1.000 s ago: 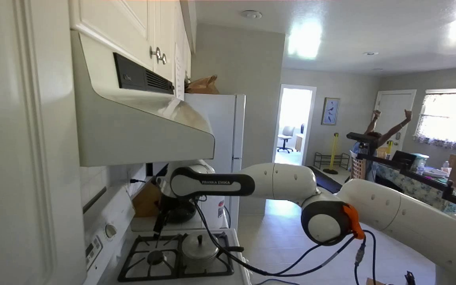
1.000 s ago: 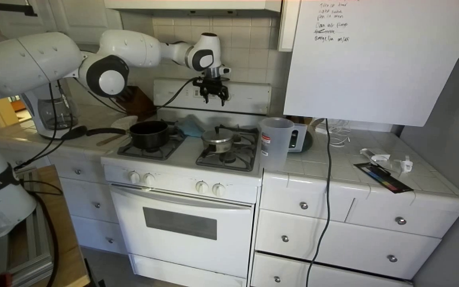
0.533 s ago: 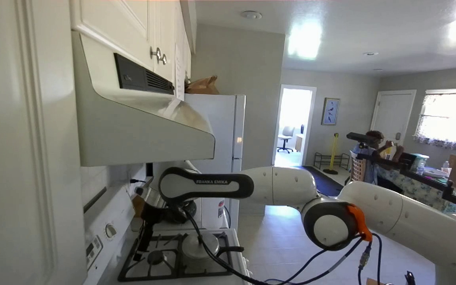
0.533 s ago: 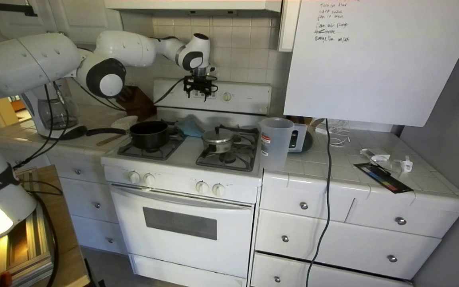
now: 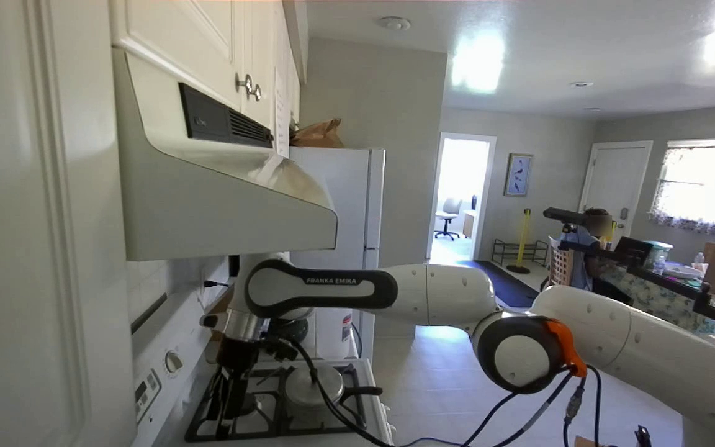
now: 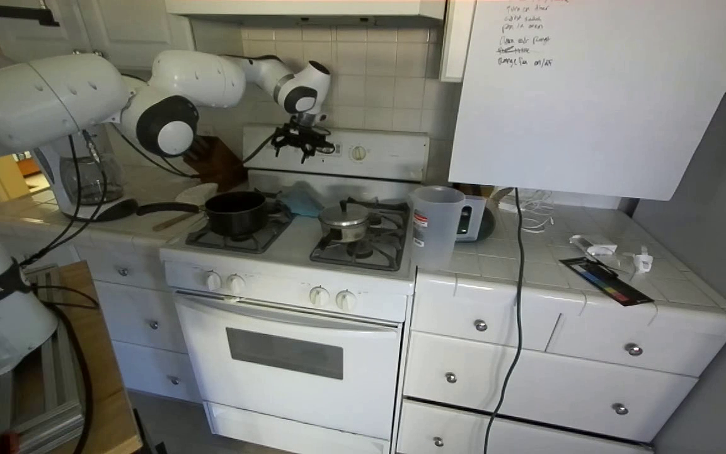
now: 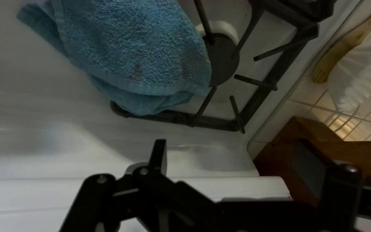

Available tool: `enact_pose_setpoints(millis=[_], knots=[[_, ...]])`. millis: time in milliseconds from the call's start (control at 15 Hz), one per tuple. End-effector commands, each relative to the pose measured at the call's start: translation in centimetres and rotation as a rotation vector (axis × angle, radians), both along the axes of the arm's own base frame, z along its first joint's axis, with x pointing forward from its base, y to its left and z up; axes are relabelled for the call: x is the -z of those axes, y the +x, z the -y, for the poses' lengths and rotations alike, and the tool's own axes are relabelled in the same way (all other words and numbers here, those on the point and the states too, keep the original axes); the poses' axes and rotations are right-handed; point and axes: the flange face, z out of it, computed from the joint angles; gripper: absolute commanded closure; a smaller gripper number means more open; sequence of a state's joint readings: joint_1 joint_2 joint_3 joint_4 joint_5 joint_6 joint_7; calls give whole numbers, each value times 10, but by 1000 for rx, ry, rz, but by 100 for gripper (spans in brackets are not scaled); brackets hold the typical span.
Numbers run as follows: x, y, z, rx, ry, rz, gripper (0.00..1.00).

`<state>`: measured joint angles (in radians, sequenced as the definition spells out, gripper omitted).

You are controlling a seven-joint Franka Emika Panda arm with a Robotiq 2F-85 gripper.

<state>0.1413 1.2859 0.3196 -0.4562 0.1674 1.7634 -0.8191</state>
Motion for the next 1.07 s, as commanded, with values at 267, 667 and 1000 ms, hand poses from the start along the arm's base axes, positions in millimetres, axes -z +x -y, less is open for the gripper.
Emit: enact_pose_setpoints(millis=[267, 667, 1000], knots=[[-2, 0, -4, 149, -14, -57, 0], [4, -2, -37, 458, -94, -114, 0], [30, -13, -55, 696, -174, -239, 0]])
